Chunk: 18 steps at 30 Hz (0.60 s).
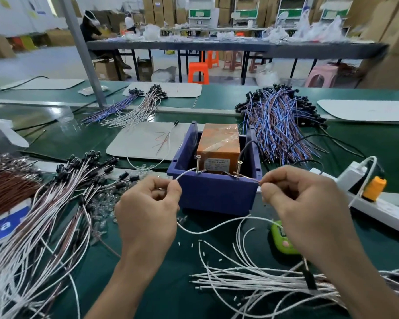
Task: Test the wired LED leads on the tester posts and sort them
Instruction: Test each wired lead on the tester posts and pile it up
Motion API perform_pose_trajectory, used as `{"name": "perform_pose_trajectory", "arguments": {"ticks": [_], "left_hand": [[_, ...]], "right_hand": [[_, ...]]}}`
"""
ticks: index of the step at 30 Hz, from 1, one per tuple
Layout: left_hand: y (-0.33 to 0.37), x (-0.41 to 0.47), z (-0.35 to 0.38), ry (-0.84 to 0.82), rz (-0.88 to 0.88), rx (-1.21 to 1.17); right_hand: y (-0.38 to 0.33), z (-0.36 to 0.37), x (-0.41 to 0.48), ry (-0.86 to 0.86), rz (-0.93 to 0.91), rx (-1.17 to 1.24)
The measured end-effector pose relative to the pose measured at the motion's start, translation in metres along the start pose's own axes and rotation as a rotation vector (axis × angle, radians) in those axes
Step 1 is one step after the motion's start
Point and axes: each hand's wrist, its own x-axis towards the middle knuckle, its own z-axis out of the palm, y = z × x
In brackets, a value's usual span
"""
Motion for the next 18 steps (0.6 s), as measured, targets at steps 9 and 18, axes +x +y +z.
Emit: {"name": "perform_pose_trajectory", "arguments": {"ticks": [9,18], "left_hand": [[-0.002,0.002,0.001,0.004,-0.028,-0.02],[-0.002,0.001,0.001,0.002,0.018,0.008]], "right_hand": [[0.001,0.011,0.019,0.057,-0.098,-0.124],[0.006,0.019,0.026,0.094,-0.145,-0.242]]}}
